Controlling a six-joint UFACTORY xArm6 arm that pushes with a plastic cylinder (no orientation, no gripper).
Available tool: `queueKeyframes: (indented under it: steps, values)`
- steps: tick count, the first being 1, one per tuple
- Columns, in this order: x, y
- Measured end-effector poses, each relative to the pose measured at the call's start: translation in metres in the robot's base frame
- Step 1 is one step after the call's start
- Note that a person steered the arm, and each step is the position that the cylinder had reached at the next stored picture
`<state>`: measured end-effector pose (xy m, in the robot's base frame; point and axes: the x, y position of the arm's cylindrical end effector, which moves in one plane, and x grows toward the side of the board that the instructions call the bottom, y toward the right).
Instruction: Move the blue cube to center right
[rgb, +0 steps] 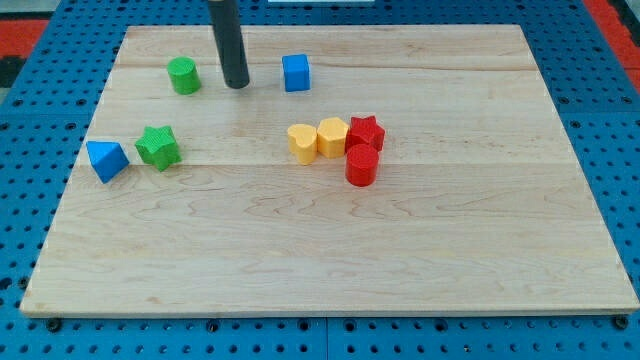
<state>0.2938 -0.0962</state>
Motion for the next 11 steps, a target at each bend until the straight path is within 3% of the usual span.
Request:
queueKeyframes:
  steps: [2, 5, 7, 8, 9, 10, 11]
  values:
    - [-0.01, 0.189]
    - [-0.013, 0.282]
    - [-0.066, 0.225]
    - [0.019, 0.242]
    - [0.078, 0.231]
    - [0.108, 0.279]
    - [0.134, 0.259]
